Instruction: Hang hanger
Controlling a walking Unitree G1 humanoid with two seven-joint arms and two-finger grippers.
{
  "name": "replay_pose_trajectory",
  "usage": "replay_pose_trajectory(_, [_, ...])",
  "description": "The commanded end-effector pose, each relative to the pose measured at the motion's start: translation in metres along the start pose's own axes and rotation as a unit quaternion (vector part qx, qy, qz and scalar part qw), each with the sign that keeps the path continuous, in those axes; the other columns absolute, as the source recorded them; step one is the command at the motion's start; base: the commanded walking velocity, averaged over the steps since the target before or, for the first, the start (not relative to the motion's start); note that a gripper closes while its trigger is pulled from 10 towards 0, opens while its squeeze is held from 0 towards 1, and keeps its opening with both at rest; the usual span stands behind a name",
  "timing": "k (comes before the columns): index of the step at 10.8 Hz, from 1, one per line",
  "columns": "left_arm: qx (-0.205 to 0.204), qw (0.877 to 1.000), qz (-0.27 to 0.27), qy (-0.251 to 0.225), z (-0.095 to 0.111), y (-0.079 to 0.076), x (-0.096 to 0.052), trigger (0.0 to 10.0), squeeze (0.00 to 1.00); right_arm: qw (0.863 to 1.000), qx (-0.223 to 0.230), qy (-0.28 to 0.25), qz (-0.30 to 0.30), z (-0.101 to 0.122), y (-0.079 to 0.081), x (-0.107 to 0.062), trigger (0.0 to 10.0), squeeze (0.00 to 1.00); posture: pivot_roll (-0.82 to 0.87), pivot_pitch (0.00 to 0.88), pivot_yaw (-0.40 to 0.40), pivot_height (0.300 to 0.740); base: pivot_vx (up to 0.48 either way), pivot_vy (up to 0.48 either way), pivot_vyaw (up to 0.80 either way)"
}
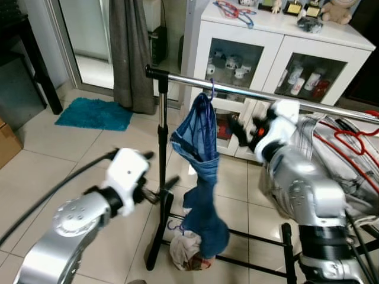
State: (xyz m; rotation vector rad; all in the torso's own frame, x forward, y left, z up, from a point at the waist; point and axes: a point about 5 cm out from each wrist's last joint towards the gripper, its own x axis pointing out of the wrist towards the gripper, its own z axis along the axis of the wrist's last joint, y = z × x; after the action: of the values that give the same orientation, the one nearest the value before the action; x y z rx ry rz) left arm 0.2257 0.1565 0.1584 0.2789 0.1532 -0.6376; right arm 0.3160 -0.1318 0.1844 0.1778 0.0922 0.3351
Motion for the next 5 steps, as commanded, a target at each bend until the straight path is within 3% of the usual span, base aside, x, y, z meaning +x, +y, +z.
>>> replay_pose_trajectory(1, [0.018,1.0,0.0,0.004,0.001,-0.002,-0.006,10.0,0.0,1.0,0.002,0.007,0.022,0.001,0.013,0.004,10.0,1.0,0.1,0.0,-0.087,0.74,0.0,0.0,0.0])
replay_pose_trajectory(5, [0.026,0.999,-0.029,0.01,0.003,-0.007,-0.008,10.0,0.0,0.996,-0.02,0.081,-0.01,-0.007,0.03,0.043,10.0,1.0,0.12,0.0,-0.092,0.74,0.0,0.0,0.0])
